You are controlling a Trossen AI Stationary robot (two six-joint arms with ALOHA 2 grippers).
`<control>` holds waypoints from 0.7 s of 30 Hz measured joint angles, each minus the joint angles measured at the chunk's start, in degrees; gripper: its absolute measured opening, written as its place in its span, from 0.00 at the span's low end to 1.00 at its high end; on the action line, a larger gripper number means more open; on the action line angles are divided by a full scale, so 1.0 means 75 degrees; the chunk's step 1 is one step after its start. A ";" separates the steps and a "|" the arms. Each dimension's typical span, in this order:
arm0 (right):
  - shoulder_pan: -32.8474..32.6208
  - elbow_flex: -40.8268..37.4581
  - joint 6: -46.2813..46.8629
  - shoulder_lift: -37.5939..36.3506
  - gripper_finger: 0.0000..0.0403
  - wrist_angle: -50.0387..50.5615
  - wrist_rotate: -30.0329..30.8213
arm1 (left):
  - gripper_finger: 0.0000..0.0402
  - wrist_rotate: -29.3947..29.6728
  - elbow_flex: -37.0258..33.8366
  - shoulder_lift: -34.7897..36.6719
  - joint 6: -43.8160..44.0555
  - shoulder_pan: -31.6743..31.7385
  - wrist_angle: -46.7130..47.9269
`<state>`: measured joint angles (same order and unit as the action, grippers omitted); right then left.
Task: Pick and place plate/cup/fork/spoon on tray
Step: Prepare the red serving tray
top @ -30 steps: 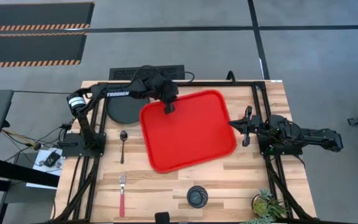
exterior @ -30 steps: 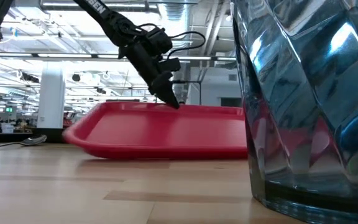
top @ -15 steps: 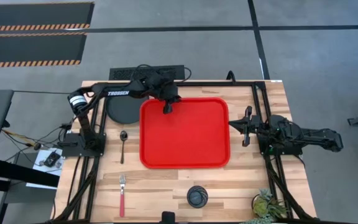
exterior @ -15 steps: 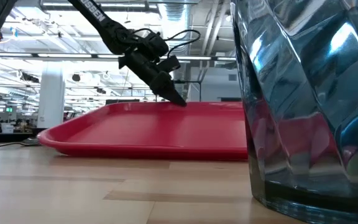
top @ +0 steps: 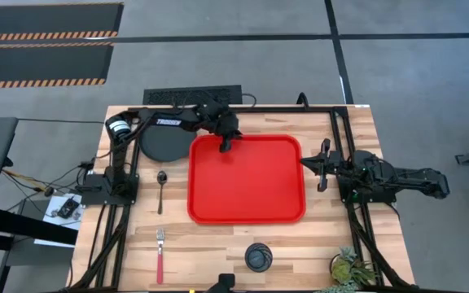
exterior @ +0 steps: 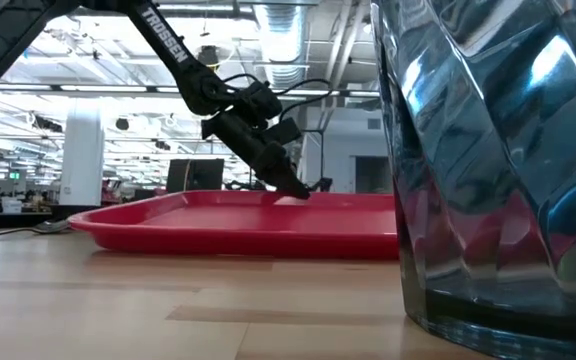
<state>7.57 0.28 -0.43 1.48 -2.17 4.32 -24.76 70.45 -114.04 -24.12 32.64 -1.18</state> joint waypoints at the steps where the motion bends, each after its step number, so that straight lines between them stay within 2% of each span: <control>1: 0.0000 0.0000 0.0000 0.0000 0.09 0.0000 0.0005 | 0.06 0.0022 0.0003 0.0003 0.0005 0.0000 -0.0027; 15: 0.0000 0.0001 0.0000 -0.0003 0.09 0.0000 0.0005 | 0.07 0.0200 0.0004 0.0009 0.0193 0.0020 0.0225; 21: 0.0000 -0.0001 0.0000 -0.0004 0.09 0.0000 0.0005 | 0.11 0.0351 0.0007 0.0009 0.0199 0.0017 0.0286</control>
<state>7.57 0.27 -0.43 1.45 -2.17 4.36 -22.13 70.50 -113.97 -22.63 32.77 0.97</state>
